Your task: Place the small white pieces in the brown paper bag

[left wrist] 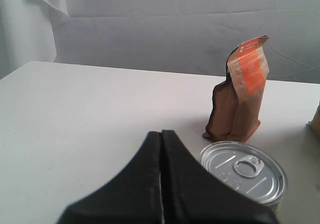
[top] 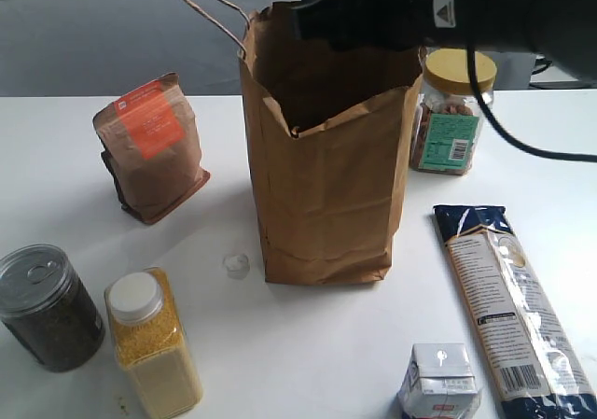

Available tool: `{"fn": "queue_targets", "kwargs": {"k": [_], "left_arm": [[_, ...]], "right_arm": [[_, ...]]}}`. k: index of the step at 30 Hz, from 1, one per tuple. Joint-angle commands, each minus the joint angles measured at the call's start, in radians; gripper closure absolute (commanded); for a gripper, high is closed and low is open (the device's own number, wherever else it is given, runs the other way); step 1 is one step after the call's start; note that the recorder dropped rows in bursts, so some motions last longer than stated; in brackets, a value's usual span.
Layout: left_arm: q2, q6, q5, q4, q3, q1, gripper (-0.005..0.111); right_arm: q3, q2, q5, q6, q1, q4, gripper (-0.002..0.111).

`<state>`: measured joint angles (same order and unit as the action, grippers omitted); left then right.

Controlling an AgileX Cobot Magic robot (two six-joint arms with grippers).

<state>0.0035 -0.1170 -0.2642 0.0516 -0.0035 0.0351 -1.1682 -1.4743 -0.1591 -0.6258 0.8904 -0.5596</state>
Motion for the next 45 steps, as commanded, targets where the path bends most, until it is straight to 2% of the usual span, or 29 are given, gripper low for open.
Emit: {"fn": "queue_targets", "kwargs": {"k": [1, 3, 6, 9, 10, 18, 25, 30, 37, 40, 45], "left_arm": [[-0.003, -0.003, 0.004, -0.008, 0.004, -0.005, 0.107], [-0.003, -0.003, 0.004, -0.008, 0.004, -0.005, 0.107], [-0.003, -0.003, 0.004, -0.008, 0.004, -0.005, 0.107], [-0.003, -0.003, 0.004, -0.008, 0.004, -0.005, 0.107], [-0.003, -0.003, 0.004, -0.008, 0.004, -0.005, 0.107], [-0.003, -0.003, 0.004, -0.008, 0.004, -0.005, 0.107], [-0.003, -0.003, 0.004, -0.008, 0.004, -0.005, 0.107], [-0.003, -0.003, 0.004, -0.008, 0.004, -0.005, 0.107], [-0.003, -0.003, 0.004, -0.008, 0.004, -0.005, 0.107], [-0.003, -0.003, 0.004, -0.008, 0.004, -0.005, 0.107], [-0.003, -0.003, 0.004, -0.008, 0.004, -0.005, 0.107]], "right_arm": [[-0.009, 0.114, -0.098, -0.048, 0.095, -0.002, 0.063], [-0.003, 0.149, -0.15, -0.048, 0.162, -0.002, 0.071], [0.021, 0.176, -0.197, -0.048, 0.271, 0.007, 0.089], [0.051, 0.168, -0.194, -0.051, 0.336, 0.037, 0.107], [0.054, 0.156, -0.194, -0.053, 0.352, 0.05, 0.108], [0.004, -0.023, -0.173, -0.054, 0.406, 0.193, 0.108], [-0.208, -0.227, -0.27, -0.036, 0.411, 0.297, 0.108], [-0.374, -0.362, -0.379, -0.033, 0.416, 0.305, 0.108], [-0.634, -0.552, -0.654, -0.005, 0.402, 0.244, 0.108], [-0.697, -0.62, -0.725, -0.001, 0.385, 0.206, 0.108], [-0.708, -0.695, -0.729, 0.006, 0.34, 0.207, 0.105]]}}
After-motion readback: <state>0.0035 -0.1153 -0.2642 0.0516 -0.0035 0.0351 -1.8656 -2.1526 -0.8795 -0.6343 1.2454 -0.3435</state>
